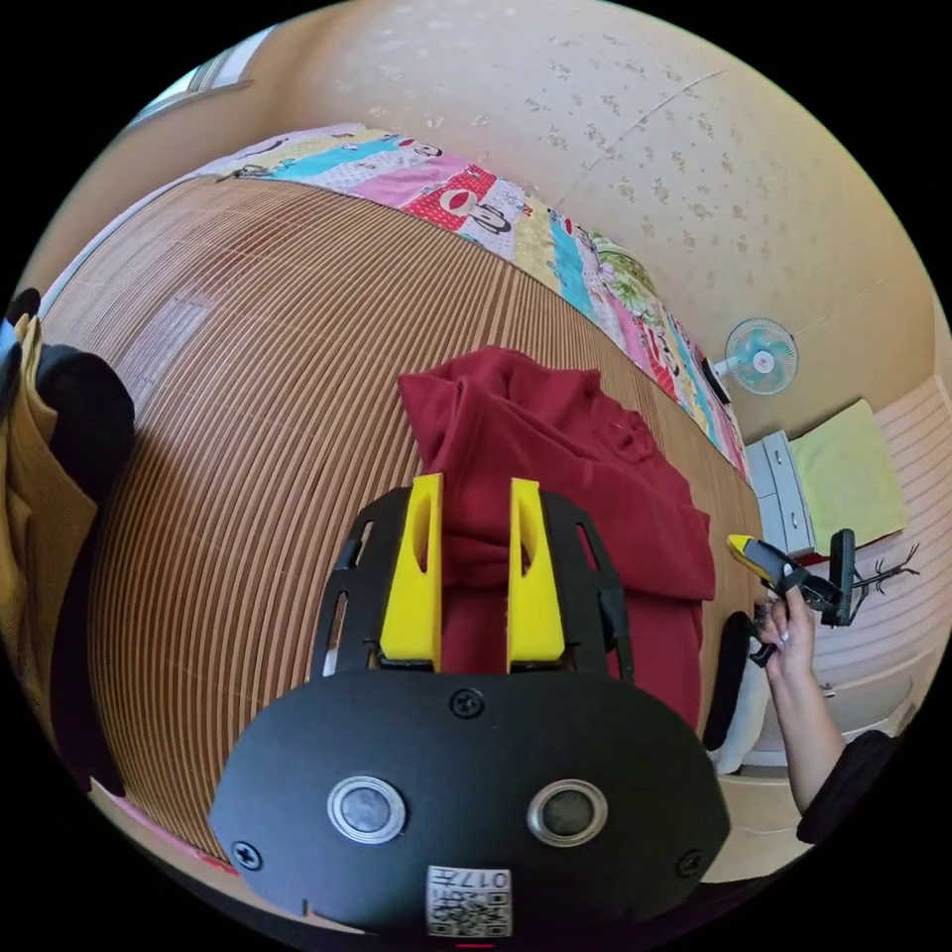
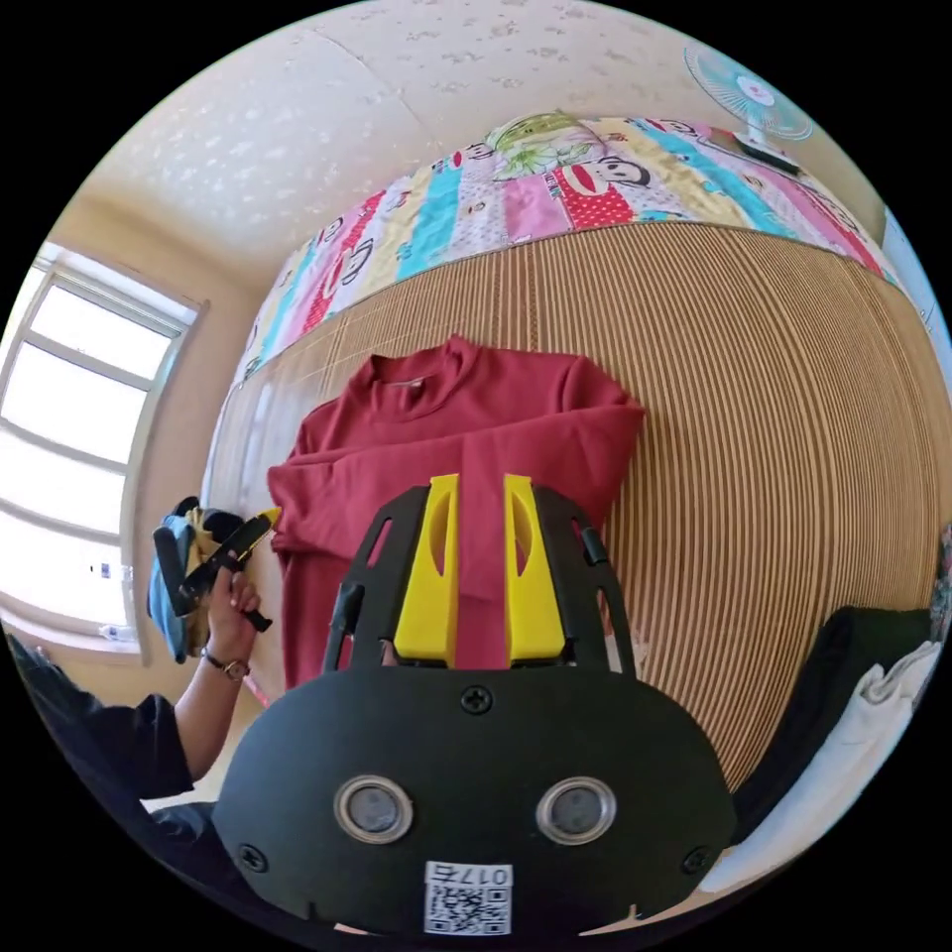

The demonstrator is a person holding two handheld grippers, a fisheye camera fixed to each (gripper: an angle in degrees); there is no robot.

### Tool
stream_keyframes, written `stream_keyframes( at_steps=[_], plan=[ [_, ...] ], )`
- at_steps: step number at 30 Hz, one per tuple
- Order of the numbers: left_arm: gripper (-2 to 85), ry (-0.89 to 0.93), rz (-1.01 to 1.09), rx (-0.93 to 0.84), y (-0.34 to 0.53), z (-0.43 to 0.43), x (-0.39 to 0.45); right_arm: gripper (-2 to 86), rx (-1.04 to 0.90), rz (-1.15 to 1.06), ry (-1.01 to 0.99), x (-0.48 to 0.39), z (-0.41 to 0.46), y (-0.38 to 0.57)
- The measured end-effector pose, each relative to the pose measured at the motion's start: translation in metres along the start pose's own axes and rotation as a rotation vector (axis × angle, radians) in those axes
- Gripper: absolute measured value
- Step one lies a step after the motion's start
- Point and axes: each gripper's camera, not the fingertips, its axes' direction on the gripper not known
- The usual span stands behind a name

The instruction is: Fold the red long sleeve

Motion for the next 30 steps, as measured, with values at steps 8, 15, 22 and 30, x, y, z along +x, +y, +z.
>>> stream_keyframes(
  at_steps=[8, 15, 22, 30],
  plan=[
    [-0.8, 0.045, -0.112, 0.033, 0.026, -0.036, -0.037, 0.6, -0.104, -0.018, 0.142, -0.006, 0.058, -0.051],
    [0.6, 0.041, 0.214, -0.023, 0.091, -0.067, 0.022, 0.7, -0.088, -0.211, 0.213, -0.068, -0.003, 0.078],
    [-0.8, -0.155, 0.308, -0.099, 0.064, 0.012, 0.068, 0.7, -0.15, -0.121, 0.367, -0.056, 0.05, 0.139],
    [0.2, -0.113, 0.257, -0.106, -0.075, 0.046, 0.077, 0.8, -0.126, -0.051, 0.285, -0.02, 0.077, -0.03]
  ],
)
